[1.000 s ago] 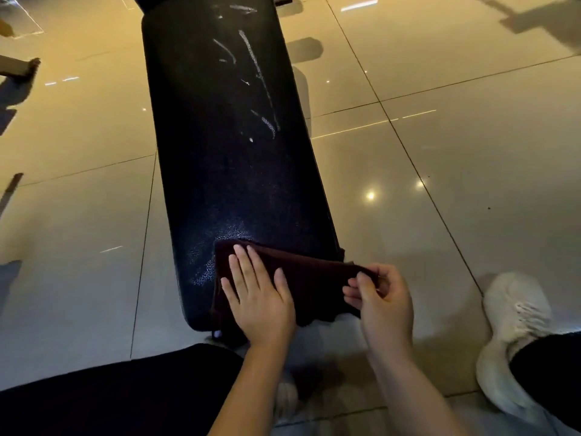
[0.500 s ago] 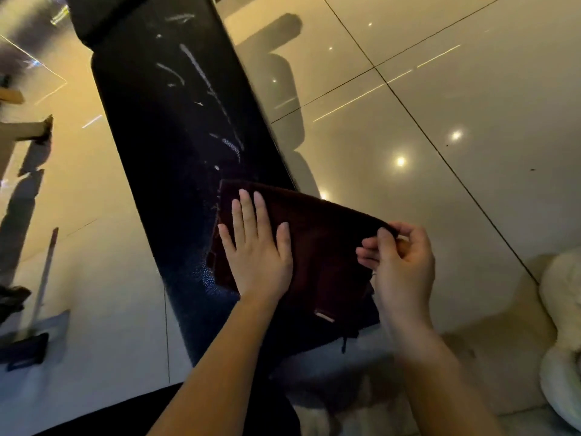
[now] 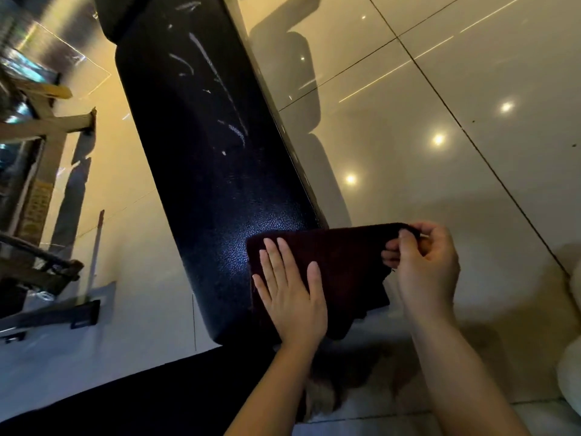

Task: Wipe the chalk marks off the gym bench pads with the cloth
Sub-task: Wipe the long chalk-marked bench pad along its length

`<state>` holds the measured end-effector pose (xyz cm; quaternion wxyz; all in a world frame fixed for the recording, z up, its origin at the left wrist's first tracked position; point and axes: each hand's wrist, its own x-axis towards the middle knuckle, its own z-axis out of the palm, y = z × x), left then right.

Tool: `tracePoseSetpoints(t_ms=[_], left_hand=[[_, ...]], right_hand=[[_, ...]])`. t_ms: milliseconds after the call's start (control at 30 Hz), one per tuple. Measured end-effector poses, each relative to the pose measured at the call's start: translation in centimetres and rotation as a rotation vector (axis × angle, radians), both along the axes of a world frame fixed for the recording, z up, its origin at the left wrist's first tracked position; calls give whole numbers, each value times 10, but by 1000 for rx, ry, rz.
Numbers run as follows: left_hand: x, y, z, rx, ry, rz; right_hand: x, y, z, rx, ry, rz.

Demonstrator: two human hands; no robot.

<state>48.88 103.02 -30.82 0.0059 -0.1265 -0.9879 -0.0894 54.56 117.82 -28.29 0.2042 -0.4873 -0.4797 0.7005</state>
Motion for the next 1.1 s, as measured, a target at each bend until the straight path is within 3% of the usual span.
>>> tracePoseSetpoints(t_ms=[133, 267, 400, 567, 667, 833, 1000, 1100], left_hand=[[-98, 12, 30, 1, 37, 118], [-149, 5, 43, -34, 94, 9], [-120, -34, 29, 31, 68, 72], [-38, -87, -4, 75, 27, 312], [-15, -86, -13, 94, 15, 372], [7, -60, -14, 15, 42, 116], [-52, -11, 11, -112, 94, -273], [-69, 6, 16, -111, 126, -283]], right_hand=[[-23, -26, 17, 23, 85, 182], [-46, -57, 36, 20, 164, 312], [-53, -35, 27, -22, 176, 210], [-50, -43, 25, 22, 209, 466], [-39, -45, 21, -20, 206, 446], [-20, -10, -2, -31, 130, 301], [-8, 21, -13, -14, 39, -16], [-9, 30, -14, 86, -1, -69]])
